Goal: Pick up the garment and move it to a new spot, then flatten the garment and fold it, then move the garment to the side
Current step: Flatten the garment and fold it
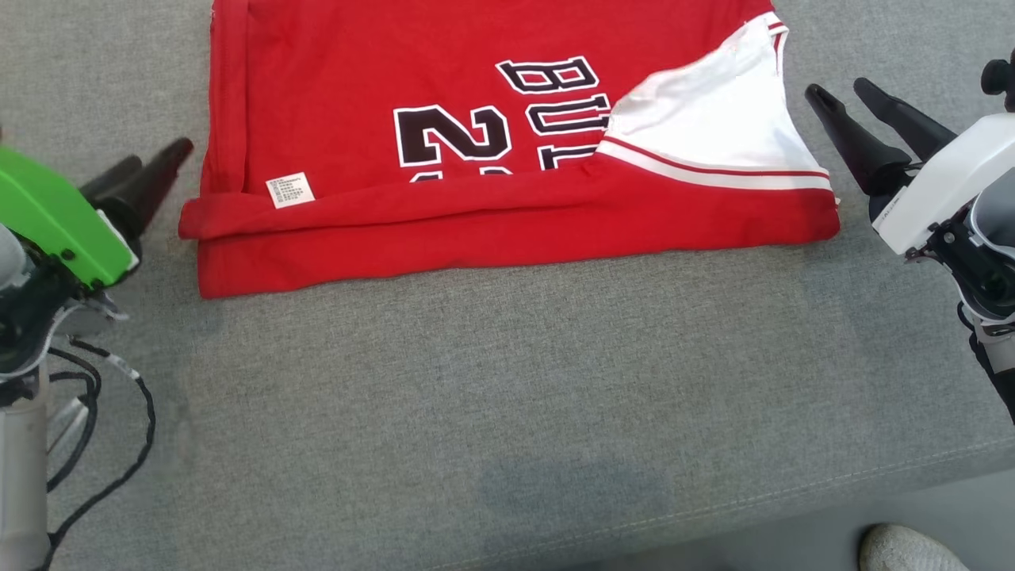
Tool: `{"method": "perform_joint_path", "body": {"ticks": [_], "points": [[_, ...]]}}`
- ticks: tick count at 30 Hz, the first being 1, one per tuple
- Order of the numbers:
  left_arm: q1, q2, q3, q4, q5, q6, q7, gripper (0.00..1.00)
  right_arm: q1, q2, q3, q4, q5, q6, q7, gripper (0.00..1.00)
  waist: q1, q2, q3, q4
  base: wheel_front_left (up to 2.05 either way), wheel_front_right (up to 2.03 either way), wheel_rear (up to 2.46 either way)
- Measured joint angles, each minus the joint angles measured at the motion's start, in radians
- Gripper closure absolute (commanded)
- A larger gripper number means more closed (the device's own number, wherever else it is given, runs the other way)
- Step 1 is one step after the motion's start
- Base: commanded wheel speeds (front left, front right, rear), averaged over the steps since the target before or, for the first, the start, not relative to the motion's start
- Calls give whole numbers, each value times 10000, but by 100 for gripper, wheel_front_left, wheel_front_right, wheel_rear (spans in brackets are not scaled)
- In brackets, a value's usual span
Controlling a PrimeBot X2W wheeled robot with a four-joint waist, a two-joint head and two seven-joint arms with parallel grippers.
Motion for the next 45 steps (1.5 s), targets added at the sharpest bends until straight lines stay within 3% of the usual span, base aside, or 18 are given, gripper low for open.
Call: {"method": "perform_joint_path", "body": {"ticks": [9,17,23,33,45], "points": [[-383,-485,805,36,284,2,-1365,0,77,157,130,441,-203,0,-623,0,0,0,-205,-13,0,0,0],[1526,-953,1070,128,-439,4,-1388,0,1104,-71,313,692,-550,0,-976,0,-1,0,-583,-64,0,0,0],[2073,-1383,1152,151,-859,4,-1392,0,1659,-132,128,815,-464,-2,-1147,0,-1,0,-602,74,0,0,0],[2304,-1204,779,142,-155,-115,-1833,0,1670,297,431,915,-458,0,-1344,0,-1,0,-298,169,0,0,0],[2638,-1254,464,115,-84,-372,-2036,0,1680,286,483,1189,-468,0,-1592,0,-1,0,-328,189,0,0,0]]}}
